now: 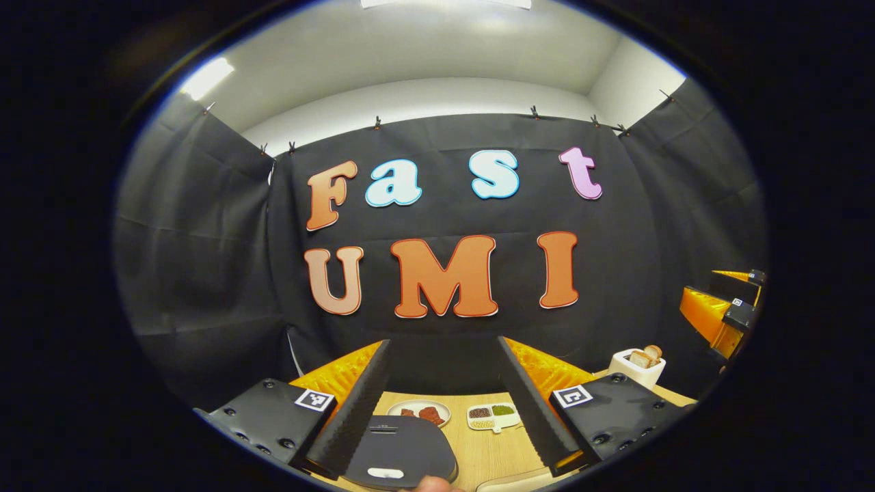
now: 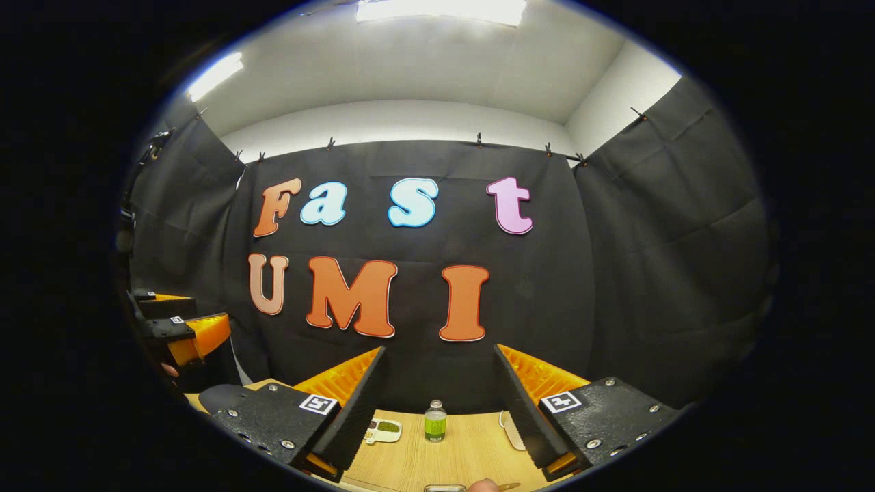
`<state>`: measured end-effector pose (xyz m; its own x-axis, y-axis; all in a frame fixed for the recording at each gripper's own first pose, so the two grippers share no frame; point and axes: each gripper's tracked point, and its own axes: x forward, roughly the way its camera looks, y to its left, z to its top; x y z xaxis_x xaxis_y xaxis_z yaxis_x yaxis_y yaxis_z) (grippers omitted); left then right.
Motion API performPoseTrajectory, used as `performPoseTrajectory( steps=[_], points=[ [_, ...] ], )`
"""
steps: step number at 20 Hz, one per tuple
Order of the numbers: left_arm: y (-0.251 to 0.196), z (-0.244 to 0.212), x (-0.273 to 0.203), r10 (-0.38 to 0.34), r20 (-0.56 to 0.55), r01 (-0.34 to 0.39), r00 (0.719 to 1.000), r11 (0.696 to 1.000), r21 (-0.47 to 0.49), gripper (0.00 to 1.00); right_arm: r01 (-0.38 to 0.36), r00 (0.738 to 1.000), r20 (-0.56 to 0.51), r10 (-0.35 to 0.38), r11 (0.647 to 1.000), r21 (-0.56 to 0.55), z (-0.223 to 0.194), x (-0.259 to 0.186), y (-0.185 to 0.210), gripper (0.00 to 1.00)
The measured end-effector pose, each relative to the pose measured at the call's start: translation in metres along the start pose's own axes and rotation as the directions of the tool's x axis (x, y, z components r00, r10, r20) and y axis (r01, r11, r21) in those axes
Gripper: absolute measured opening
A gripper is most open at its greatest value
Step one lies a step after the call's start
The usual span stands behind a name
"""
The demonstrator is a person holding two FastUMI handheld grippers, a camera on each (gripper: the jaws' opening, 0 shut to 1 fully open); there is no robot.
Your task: Close the left gripper, press the button to open the rice cooker; take a wooden spoon from the chopstick holder with the right hand, scoop a spoonful of rice and pour it into the rice cooker, then put the wooden spoon back into the chopstick holder.
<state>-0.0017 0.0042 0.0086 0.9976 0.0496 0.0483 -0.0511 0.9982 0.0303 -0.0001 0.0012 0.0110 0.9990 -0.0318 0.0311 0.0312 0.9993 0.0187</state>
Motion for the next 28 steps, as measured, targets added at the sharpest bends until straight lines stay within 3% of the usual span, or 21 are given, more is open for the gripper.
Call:
performPoseTrajectory(
  steps=[6, 9, 10, 16, 17, 18, 20, 24, 28],
  points=[
    [-0.014, -0.004, -0.002, -0.055, -0.020, 0.055, 0.998, 0.998, -0.007, 0.94, 0.012, 1.000, -0.015, -0.012, 1.000, 0.000, -0.004, -0.004, -0.007, 0.93],
    [-0.010, -0.006, 0.000, -0.044, -0.028, 0.043, 0.999, 0.999, -0.019, 0.94, 0.022, 1.000, -0.014, -0.022, 1.000, 0.002, -0.004, -0.005, -0.012, 0.93],
    [-0.007, -0.007, 0.000, -0.038, -0.036, 0.037, 0.999, 0.999, -0.026, 1.00, 0.027, 1.000, -0.016, -0.027, 1.000, 0.004, -0.006, -0.006, -0.015, 0.93],
    [0.005, -0.040, 0.013, -0.029, -0.183, 0.028, 0.983, 1.000, -0.010, 0.58, 0.061, 0.998, -0.032, -0.061, 0.998, 0.017, -0.012, -0.007, -0.030, 0.93],
    [0.013, -0.048, 0.017, 0.000, -0.216, -0.001, 0.976, 1.000, -0.005, 0.46, 0.068, 0.997, -0.034, -0.067, 0.998, 0.016, -0.013, -0.006, -0.032, 0.93],
    [0.013, -0.058, 0.020, -0.019, -0.260, 0.011, 0.965, 0.999, -0.033, 0.34, 0.075, 0.997, -0.037, -0.074, 0.997, 0.015, -0.014, -0.008, -0.035, 0.93],
    [0.009, -0.084, 0.021, -0.064, -0.369, 0.033, 0.927, 0.995, -0.090, 0.10, 0.090, 0.995, -0.043, -0.090, 0.996, 0.013, -0.018, -0.009, -0.040, 0.93],
    [0.024, -0.143, 0.014, -0.092, -0.621, -0.037, 0.778, 0.981, -0.191, 0.10, 0.122, 0.990, -0.066, -0.121, 0.993, 0.005, -0.028, -0.015, -0.052, 0.93],
    [0.049, -0.185, 0.007, -0.096, -0.776, -0.125, 0.624, 0.968, -0.220, 0.08, 0.162, 0.983, -0.092, -0.162, 0.987, -0.006, -0.040, -0.021, -0.067, 0.93]
  ],
)
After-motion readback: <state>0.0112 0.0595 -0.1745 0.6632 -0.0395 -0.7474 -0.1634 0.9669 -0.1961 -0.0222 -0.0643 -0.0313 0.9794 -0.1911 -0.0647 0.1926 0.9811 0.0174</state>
